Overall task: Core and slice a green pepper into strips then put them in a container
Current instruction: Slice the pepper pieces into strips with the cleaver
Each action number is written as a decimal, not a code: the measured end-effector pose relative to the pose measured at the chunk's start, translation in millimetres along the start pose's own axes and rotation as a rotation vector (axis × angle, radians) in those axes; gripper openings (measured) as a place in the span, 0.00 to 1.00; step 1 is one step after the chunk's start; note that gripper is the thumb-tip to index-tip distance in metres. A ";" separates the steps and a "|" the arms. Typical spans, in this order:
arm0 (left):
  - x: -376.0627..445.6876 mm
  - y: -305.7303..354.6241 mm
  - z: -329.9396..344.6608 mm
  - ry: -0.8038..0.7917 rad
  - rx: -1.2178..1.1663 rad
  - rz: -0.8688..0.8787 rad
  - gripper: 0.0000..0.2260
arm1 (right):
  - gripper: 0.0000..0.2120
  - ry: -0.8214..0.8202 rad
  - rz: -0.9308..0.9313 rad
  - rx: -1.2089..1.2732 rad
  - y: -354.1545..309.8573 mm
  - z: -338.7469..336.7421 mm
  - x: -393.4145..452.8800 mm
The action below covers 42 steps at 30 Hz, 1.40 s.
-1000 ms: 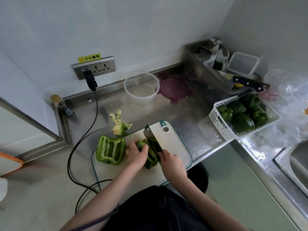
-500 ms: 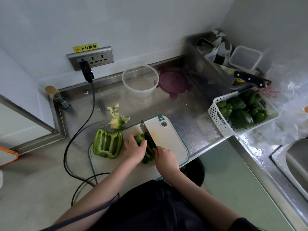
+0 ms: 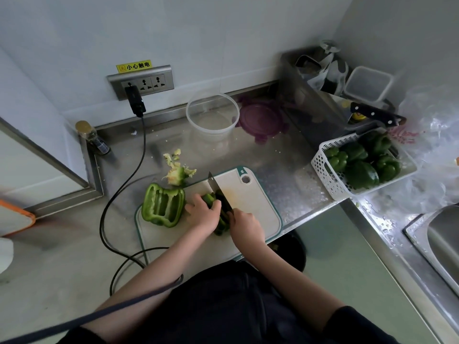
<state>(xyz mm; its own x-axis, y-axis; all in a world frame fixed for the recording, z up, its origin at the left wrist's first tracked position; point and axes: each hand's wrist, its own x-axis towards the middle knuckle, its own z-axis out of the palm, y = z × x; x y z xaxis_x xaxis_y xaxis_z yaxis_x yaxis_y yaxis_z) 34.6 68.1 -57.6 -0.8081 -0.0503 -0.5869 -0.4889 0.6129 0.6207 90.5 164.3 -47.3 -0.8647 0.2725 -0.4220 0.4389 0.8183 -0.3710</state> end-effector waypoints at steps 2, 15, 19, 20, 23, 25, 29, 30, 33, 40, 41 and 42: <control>-0.5 1.2 -0.7 -0.019 -0.024 -0.011 0.21 | 0.14 0.004 -0.007 -0.035 0.2 -2.2 -1.0; 0.0 0.6 -6.5 -0.063 0.038 0.026 0.18 | 0.20 -0.011 -0.099 -0.301 -16.3 -4.2 5.5; 2.1 -2.3 -5.9 -0.062 0.020 0.020 0.16 | 0.21 0.003 -0.091 -0.256 -15.1 5.1 3.4; 1.5 -2.6 -5.9 -0.059 0.023 0.020 0.16 | 0.21 -0.003 -0.093 -0.254 -15.0 6.7 4.0; 0.6 -3.6 -5.1 -0.055 0.039 0.032 0.16 | 0.19 -0.016 -0.101 -0.231 -15.0 7.1 5.1; 0.0 -5.1 -6.0 -0.057 0.044 0.061 0.15 | 0.18 -0.016 -0.111 -0.242 -14.3 6.7 6.6; -2.3 -9.4 -8.1 -0.049 0.031 0.099 0.14 | 0.18 -0.003 -0.114 -0.282 -11.7 6.5 8.9; -3.3 -9.3 -9.0 -0.048 0.024 0.104 0.13 | 0.19 -0.002 -0.113 -0.284 -11.7 6.3 9.0; -6.4 -10.0 -11.1 -0.063 0.005 0.123 0.13 | 0.20 -0.001 -0.122 -0.286 -12.9 6.5 7.6; -9.3 -12.0 -12.8 -0.068 -0.015 0.123 0.14 | 0.21 0.001 -0.142 -0.278 -13.5 7.6 6.5; -9.2 -11.8 -12.7 -0.067 -0.014 0.124 0.15 | 0.21 0.004 -0.144 -0.280 -13.5 7.2 6.2; -9.1 -11.5 -12.5 -0.068 -0.013 0.126 0.15 | 0.20 0.009 -0.146 -0.282 -13.2 7.1 6.5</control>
<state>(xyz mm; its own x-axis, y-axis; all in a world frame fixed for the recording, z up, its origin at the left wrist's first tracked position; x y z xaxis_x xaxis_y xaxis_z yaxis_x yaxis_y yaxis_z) 43.5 51.7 -52.9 -0.8398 0.0802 -0.5370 -0.3892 0.6007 0.6984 80.8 151.7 -51.0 -0.9164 0.1448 -0.3732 0.2257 0.9569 -0.1828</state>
